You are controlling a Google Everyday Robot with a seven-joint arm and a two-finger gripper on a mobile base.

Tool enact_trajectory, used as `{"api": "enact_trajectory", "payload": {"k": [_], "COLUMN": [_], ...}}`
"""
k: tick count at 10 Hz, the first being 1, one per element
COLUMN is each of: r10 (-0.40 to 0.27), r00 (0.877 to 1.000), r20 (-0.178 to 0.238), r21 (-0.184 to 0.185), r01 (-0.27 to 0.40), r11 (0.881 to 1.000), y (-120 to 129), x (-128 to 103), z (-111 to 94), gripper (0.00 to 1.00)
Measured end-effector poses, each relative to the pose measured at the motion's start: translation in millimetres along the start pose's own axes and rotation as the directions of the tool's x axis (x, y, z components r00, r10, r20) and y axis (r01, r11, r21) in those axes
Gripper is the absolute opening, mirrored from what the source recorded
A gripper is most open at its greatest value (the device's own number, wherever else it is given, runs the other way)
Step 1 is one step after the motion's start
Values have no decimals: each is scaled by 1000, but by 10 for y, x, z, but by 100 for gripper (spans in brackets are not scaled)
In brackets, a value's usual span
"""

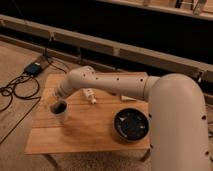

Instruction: Place the eraser in the ceramic cup

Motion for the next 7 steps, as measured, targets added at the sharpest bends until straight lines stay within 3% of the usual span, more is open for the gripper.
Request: {"api": "enact_trajectory", "payload": {"k": [7], "r10": [5], "r00": [1000], "r20": [8], "r21": [8], "r01": [-5], "r11": [1000], "y": [-38], "x": [-12], "z": [-52], "gripper": [80]}}
